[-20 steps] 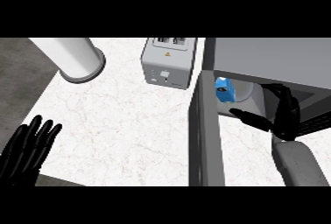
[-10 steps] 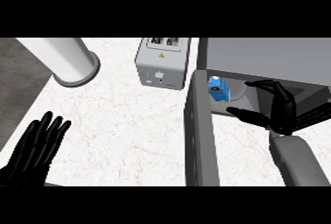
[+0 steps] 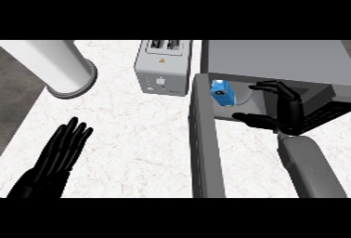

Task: Pick up the milk, place it into the microwave and close the microwave

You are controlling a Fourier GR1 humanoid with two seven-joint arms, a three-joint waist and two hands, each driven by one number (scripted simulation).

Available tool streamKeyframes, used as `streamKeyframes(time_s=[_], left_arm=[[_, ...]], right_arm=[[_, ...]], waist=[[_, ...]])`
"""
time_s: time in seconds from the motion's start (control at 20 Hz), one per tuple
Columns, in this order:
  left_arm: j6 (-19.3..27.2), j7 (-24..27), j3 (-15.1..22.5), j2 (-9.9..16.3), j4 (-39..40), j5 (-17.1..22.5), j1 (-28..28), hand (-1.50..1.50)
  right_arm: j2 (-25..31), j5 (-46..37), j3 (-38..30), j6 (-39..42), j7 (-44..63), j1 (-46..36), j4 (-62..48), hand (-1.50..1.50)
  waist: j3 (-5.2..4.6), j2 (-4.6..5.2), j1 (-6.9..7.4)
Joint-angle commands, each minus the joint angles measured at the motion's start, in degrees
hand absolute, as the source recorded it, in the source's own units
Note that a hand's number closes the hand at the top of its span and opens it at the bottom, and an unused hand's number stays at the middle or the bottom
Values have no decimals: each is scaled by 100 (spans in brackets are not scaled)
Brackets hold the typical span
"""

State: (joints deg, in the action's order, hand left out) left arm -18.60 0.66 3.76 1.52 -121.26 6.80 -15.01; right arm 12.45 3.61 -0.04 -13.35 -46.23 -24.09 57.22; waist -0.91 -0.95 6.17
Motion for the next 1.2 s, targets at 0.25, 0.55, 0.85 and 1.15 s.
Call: streamKeyframes(time_s=[0.25, 0.55, 0.85, 1.15], left_arm=[[-242, 118, 456, 52, 557, -374, 347, -150], [-499, 359, 669, 258, 1015, -770, 606, 150], [-128, 332, 853, -122, 2045, -1240, 1291, 150], [-387, 204, 1295, 27, 2691, -1731, 1797, 150]], right_arm=[[-405, 384, 6, 615, 869, -526, -1307, -150], [-300, 368, 2, 848, 784, -559, -1533, -150], [-302, 424, 92, 1327, 479, 333, -987, -150], [146, 420, 151, 1581, 740, 1081, -59, -150]], waist=[[98, 236, -277], [91, 161, -490], [90, 96, -658], [89, 92, -709]])
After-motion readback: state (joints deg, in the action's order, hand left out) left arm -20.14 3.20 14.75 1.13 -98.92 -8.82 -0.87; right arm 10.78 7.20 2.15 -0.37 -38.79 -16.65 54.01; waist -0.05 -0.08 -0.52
